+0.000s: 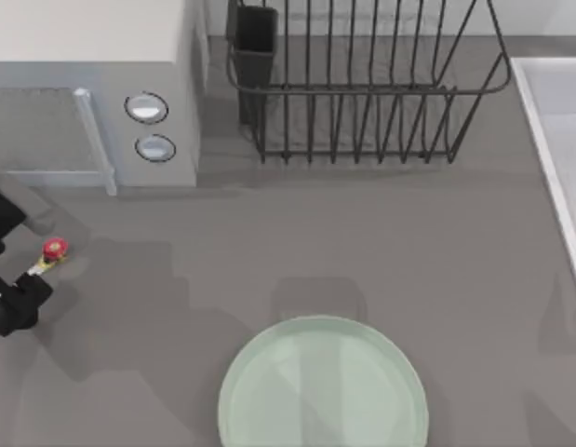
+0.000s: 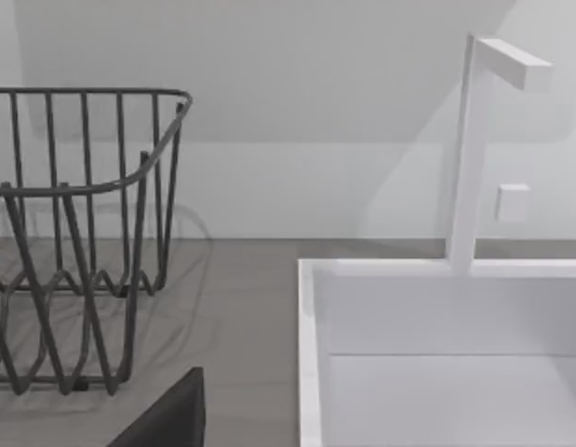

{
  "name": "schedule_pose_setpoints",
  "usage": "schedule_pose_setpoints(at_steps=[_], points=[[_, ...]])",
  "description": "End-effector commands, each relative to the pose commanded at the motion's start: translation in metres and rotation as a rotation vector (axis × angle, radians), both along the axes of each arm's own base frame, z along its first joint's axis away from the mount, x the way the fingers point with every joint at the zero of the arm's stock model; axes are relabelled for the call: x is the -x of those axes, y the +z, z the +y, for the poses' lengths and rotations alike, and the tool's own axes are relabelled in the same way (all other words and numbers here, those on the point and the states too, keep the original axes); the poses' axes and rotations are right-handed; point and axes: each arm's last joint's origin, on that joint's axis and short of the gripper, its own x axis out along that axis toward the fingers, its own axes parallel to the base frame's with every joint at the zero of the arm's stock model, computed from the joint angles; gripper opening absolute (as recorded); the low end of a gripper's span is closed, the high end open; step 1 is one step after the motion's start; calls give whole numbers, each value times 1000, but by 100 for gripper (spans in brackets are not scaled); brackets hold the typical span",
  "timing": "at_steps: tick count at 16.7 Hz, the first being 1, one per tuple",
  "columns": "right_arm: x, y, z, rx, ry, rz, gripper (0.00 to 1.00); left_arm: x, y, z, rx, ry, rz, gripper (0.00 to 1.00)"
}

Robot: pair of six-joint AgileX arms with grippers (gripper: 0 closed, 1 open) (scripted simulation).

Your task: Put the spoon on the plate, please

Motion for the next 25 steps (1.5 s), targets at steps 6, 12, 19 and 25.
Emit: schedule_pose_setpoints(at_steps=[6, 12, 19, 25], points=[[0, 0, 0, 0, 0, 0, 100, 0, 0, 0, 0, 0, 0, 0], [0, 0, 0, 0, 0, 0, 100, 14, 34, -7, 13, 11, 33, 0], [0, 0, 0, 0, 0, 0, 100, 14, 88, -8, 3, -10, 39, 0], [0, 0, 0, 0, 0, 0, 100, 10, 122, 4, -13, 12, 15, 0]])
